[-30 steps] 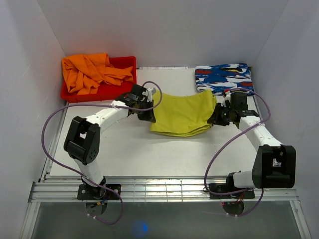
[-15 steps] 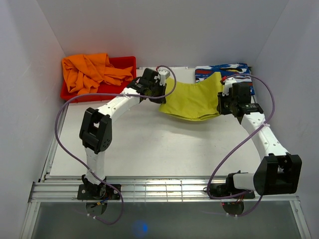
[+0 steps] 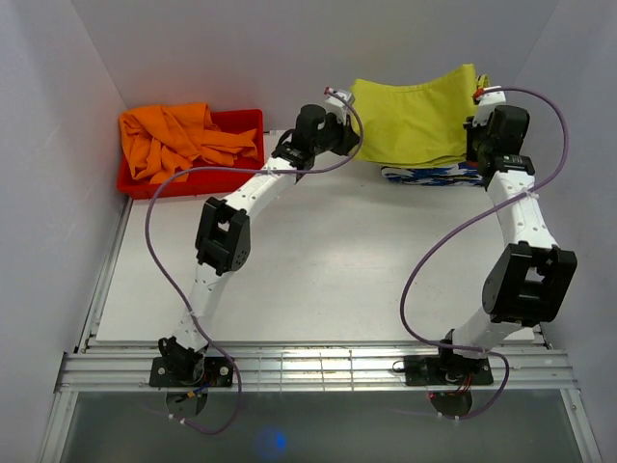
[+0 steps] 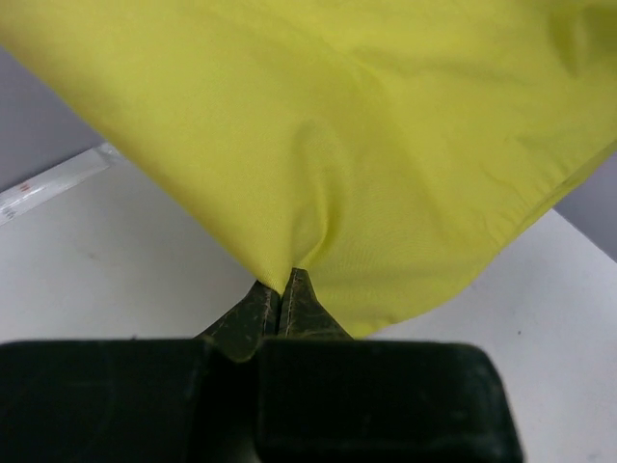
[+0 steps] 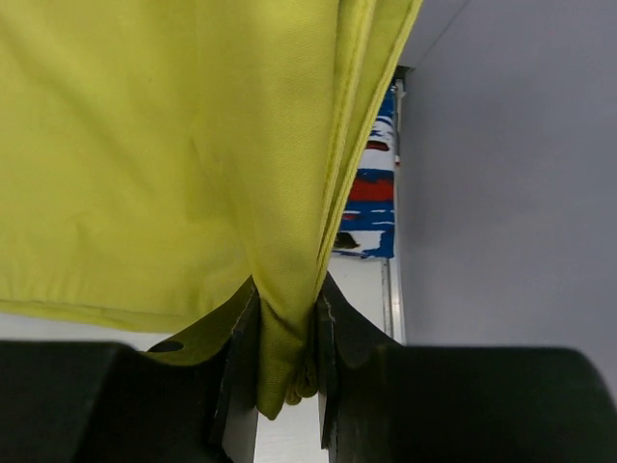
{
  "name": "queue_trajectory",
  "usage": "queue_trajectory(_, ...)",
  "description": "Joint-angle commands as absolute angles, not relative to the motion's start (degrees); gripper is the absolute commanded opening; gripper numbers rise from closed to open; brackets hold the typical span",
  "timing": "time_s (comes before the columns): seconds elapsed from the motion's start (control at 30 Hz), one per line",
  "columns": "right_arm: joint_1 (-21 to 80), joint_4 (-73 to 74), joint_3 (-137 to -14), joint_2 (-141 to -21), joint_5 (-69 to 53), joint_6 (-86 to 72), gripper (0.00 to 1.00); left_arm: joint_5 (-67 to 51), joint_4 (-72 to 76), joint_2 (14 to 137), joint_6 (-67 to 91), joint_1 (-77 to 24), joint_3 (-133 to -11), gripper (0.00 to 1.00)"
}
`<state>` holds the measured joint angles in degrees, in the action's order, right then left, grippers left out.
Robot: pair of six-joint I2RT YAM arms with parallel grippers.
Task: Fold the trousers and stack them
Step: Neatly place the folded trousers to the corner
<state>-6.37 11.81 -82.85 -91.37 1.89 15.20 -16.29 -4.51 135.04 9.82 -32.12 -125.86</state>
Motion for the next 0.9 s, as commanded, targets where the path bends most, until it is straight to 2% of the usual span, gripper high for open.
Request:
queue_trajectory(0.0,-9.57,0.71,-89.03,-94.82,7.47,20.30,0.08,-16.44,13.40,138.33,12.13,-32.17,-129.89,0.00)
queue_trajectory(0.3,-14.94,-11.58,-93.08,-104.15,10.90,24.60,0.08,-12.22,36.71,156.94,13.54,-33.84,-138.94,0.00)
queue_trajectory(0.53,-17.05,-18.36,-92.03,-108.28,12.92,27.33,0.08,-12.83,43.41,165.75,11.78,-35.42,-145.81,0.00)
queue_trajectory(0.87,-18.19,-26.45,-84.29,-114.07,17.22,31.20,0.08,-12.65,45.44,171.91,10.90,-36.65,-145.73,0.00)
